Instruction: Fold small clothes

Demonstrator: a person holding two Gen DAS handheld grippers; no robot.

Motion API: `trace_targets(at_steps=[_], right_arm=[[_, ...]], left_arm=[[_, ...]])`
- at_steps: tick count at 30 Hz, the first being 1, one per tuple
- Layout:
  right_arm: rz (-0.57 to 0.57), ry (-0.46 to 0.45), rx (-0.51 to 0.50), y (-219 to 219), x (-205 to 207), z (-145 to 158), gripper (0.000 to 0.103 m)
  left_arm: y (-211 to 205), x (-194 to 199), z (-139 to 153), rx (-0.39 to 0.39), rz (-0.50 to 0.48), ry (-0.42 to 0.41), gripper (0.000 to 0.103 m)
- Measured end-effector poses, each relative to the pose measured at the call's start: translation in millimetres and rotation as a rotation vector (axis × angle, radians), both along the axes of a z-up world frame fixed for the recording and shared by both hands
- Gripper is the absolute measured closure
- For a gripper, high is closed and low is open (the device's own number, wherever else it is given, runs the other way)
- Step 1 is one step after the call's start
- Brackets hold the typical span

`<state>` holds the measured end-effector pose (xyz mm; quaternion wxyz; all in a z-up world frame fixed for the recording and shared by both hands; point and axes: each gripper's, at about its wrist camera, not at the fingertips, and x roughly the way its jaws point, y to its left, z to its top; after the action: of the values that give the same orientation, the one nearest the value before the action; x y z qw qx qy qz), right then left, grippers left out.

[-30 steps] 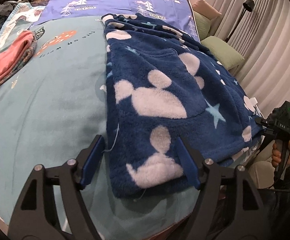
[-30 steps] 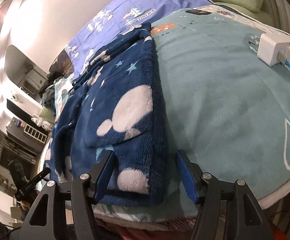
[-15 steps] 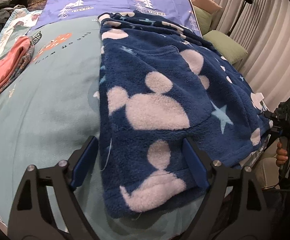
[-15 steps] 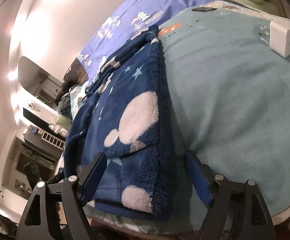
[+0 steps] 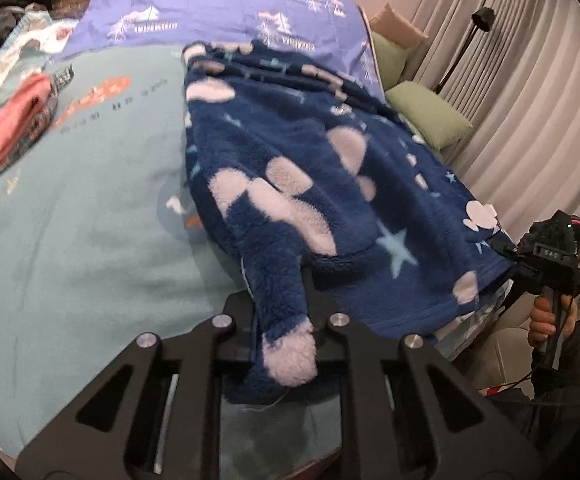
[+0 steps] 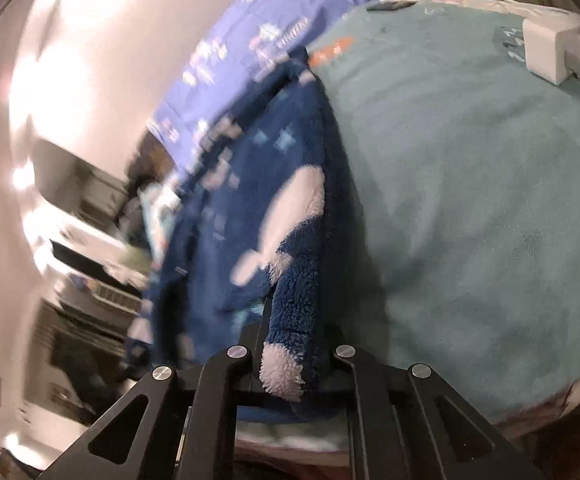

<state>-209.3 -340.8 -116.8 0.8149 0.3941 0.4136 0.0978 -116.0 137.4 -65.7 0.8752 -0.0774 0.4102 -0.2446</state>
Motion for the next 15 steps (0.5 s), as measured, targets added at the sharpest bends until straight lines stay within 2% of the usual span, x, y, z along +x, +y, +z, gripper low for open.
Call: trace_targets(at_steps=[3,10,15], right_arm=[[0.028,-0.093,0.022,2.0,-3.6,28.9,0.092],[0.072,-0.207,0.099,1.3,20.2,68.6,0.092],[0.089,-0.271,0.152,-3.0,37.3,91.4,0.092]], left_arm=[[4.4,-7.3,19.9,-0.014,-0.001,-0.051,0.087],[9.9,0.1,70.8,-0.091,-0.004,-0.180,0.088],[5.1,10.7,97.1,-0.145,-0.025,-0.219,0.088]])
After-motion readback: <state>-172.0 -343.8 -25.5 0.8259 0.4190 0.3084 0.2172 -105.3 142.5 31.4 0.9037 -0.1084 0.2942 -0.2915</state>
